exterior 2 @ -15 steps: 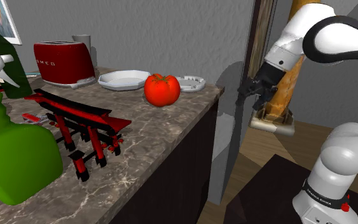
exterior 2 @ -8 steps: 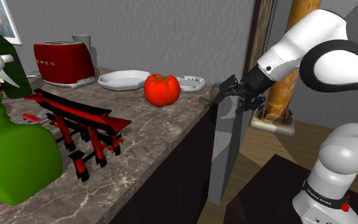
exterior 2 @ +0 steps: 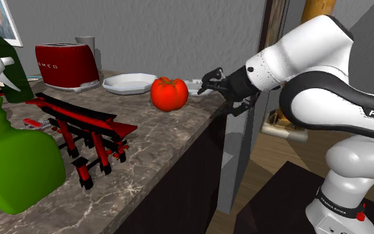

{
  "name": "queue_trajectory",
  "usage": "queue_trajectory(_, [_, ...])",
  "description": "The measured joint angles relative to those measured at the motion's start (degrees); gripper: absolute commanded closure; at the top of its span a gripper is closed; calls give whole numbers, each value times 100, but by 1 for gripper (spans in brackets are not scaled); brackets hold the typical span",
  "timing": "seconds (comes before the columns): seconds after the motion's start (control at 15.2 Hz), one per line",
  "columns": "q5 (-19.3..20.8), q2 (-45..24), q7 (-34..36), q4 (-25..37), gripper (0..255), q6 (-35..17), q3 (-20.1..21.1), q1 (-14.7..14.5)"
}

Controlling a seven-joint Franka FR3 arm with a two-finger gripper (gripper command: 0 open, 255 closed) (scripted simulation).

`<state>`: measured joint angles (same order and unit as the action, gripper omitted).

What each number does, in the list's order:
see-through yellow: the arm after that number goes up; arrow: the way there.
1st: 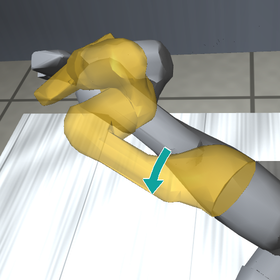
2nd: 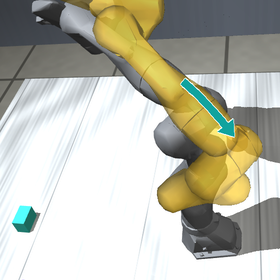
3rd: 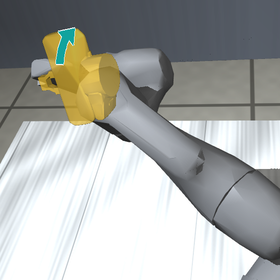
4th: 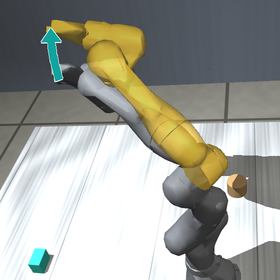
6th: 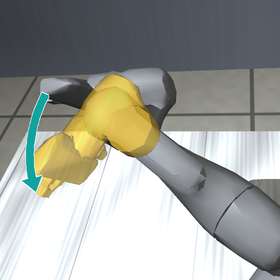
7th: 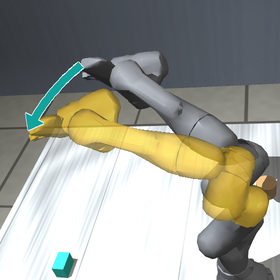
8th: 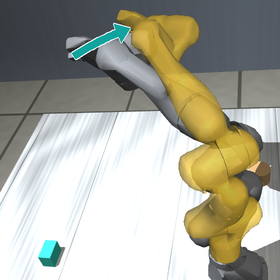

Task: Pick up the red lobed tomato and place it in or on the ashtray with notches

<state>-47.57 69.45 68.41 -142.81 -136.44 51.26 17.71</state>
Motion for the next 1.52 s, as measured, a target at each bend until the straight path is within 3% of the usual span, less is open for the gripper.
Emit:
queue_trajectory(0.13, [-36, 64, 649, 436, 0, -162, 391, 541])
queue_trajectory(0.46, [77, 424, 2132, 1475, 0, -203, 862, 1840])
queue_trajectory(0.92, [-77, 276, 2293, 1750, 0, -539, 1257, 2387])
queue_trajectory(1.39, [-115, 240, 2276, 1758, 0, -613, 1324, 2445])
queue_trajectory(1.45, [-115, 240, 2276, 1758, 255, -613, 1324, 2445])
queue_trajectory(1.52, [-115, 240, 2276, 1758, 255, -613, 1324, 2445])
